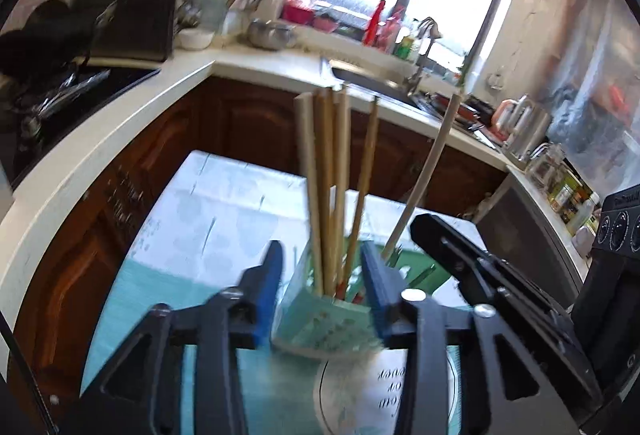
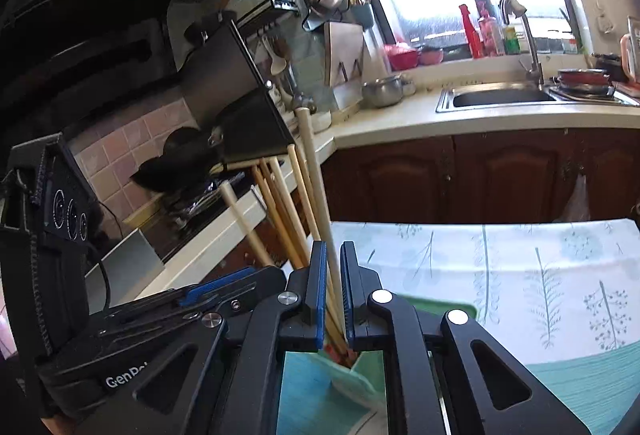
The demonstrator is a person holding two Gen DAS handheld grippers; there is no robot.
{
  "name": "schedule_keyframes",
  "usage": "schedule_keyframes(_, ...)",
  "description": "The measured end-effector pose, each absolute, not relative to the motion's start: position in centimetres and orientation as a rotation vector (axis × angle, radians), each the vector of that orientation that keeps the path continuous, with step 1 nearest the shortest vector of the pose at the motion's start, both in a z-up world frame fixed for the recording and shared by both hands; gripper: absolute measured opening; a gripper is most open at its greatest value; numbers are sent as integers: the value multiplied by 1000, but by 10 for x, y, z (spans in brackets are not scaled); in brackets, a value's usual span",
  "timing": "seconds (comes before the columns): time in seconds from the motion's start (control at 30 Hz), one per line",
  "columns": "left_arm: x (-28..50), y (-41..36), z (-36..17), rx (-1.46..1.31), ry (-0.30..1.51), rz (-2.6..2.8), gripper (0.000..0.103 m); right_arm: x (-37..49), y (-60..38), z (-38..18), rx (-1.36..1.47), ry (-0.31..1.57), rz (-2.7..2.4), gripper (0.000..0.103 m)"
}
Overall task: Organize utensils
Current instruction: 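Lift both chopsticks and drop them into the green basket with both grippers, then lower the left gripper onto the steel fork handle and close on it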
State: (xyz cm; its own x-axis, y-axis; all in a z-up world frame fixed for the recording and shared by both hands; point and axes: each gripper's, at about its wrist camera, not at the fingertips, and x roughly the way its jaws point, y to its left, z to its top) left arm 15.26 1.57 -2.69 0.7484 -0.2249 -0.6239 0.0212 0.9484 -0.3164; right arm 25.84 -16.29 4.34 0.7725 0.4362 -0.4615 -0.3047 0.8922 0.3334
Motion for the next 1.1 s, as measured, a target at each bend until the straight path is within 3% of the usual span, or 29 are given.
schedule_keyframes(0.07, 145, 26, -33, -362, 750, -145, 60, 257, -165, 38, 283, 606, 423, 14)
schedule_keyframes(0.13, 137, 34, -39, -409, 778, -152, 64, 255, -168, 33, 334, 641, 437, 29)
schedule_keyframes(0.17, 133, 36, -40, -414, 790, -150, 64, 255, -167, 32, 348, 645, 435, 30)
schedule_keyframes(0.47, 90, 40, -53, -351, 883, -130, 72, 196, -155, 32, 246, 747, 451, 30)
schedule_keyframes(1.1, -23, 48, -132, -324, 1119, -170, 75, -11, -129, -75, -109, 1050, 524, 31)
